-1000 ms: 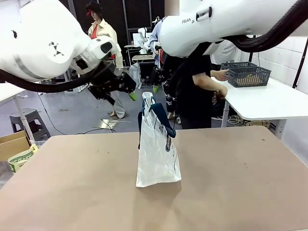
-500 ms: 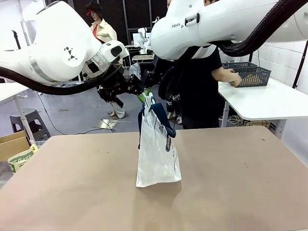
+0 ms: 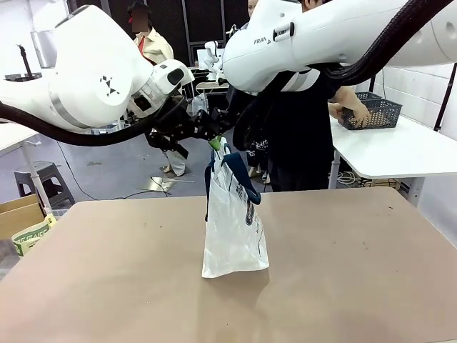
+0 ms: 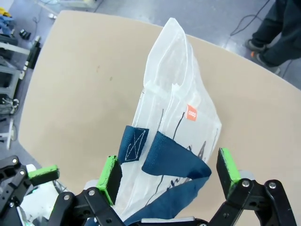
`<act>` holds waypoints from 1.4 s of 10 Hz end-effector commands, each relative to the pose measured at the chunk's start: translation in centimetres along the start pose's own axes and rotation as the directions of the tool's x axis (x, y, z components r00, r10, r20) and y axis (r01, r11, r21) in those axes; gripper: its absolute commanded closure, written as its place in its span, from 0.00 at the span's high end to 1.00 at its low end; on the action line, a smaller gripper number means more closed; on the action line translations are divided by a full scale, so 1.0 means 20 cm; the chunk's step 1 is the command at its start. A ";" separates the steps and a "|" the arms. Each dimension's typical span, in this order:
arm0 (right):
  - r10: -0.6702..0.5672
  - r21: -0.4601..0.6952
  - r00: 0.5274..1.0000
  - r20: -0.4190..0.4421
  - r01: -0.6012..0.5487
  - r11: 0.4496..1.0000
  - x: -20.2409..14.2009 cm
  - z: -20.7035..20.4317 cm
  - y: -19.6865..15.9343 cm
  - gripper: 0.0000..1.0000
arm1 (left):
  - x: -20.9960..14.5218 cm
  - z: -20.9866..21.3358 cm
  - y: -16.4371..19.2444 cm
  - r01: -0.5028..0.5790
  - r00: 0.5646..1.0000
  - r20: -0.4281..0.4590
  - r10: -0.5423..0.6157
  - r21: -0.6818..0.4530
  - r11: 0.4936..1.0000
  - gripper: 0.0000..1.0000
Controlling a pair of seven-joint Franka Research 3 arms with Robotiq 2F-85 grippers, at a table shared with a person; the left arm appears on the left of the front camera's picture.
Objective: Transfer purchased items from the store into the shopping bag.
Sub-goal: Open the Reusable shopping bag in the center of the table.
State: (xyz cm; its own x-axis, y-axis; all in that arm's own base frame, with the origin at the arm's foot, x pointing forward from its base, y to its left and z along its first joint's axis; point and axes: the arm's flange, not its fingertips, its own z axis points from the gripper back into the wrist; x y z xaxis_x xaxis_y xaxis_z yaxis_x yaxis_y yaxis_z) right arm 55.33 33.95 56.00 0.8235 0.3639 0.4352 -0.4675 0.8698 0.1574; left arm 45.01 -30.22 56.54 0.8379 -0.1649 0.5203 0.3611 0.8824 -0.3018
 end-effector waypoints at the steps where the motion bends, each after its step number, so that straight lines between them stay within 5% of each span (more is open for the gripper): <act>1: -0.003 0.020 1.000 -0.021 0.004 1.000 -0.03 -0.03 -0.02 1.00 | -0.02 -0.06 0.02 0.018 1.000 -0.004 -0.018 -0.035 0.999 1.00; 8: -0.022 0.036 0.999 -0.039 0.024 0.999 -0.08 -0.03 -0.04 1.00 | -0.04 -0.09 0.12 -0.028 0.999 -0.042 0.028 0.001 1.000 1.00; 14: 0.015 0.015 0.989 -0.149 -0.013 1.000 -0.14 -0.08 -0.05 1.00 | -0.06 -0.11 0.19 -0.060 0.996 -0.063 0.061 0.008 0.998 1.00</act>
State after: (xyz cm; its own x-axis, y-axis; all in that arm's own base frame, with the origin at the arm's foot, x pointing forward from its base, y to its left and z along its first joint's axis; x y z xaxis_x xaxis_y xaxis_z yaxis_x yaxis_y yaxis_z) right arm 54.57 33.51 53.44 0.8599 0.4022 0.3143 -0.4677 0.8674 0.1699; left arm 46.61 -28.26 52.73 0.8767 -0.1403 0.4602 0.3039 0.9030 -0.3036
